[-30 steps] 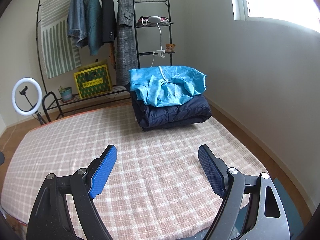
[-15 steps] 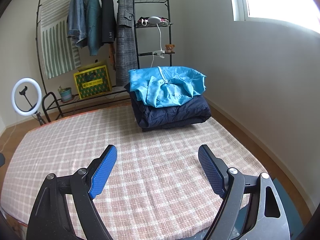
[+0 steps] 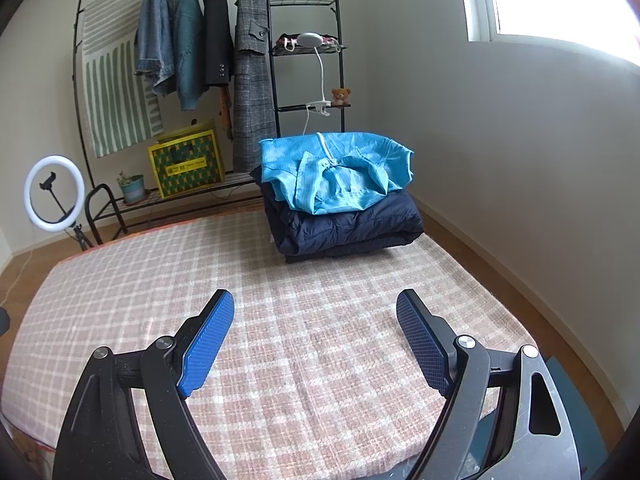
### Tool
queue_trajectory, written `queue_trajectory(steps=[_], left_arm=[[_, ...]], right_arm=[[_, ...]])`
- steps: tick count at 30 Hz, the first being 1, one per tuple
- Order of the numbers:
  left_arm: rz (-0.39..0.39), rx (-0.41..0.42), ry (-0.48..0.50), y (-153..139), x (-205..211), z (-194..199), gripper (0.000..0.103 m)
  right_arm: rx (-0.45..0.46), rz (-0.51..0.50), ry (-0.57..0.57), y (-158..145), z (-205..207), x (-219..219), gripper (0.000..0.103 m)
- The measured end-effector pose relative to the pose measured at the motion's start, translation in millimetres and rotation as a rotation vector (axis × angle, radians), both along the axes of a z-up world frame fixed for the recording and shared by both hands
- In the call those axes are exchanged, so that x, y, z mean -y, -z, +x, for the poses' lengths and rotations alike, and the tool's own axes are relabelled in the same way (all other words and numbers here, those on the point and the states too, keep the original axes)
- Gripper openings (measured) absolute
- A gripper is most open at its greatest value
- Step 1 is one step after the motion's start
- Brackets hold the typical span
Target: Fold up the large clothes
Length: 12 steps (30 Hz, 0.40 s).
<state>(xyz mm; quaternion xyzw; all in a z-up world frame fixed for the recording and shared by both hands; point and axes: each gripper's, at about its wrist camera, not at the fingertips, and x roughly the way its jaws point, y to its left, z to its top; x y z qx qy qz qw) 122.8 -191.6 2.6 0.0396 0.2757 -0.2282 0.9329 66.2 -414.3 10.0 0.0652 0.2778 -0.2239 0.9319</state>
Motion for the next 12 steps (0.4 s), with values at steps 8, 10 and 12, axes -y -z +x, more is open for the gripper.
queue_trajectory(steps=[8, 10, 12], left_arm=[[-0.005, 0.004, 0.006, -1.2, -2.9, 1.1, 0.103], [-0.007, 0.003, 0.006, -2.0, -5.3, 1.9, 0.103], [-0.008, -0.002, 0.004, -2.4, -7.8, 3.1, 0.103]], right_arm=[[-0.002, 0.003, 0.000, 0.7, -0.4, -1.4, 0.084], [-0.004, 0.003, -0.001, 1.2, -0.8, -2.3, 0.084], [-0.003, 0.003, -0.001, 1.4, -1.2, -2.9, 0.084]])
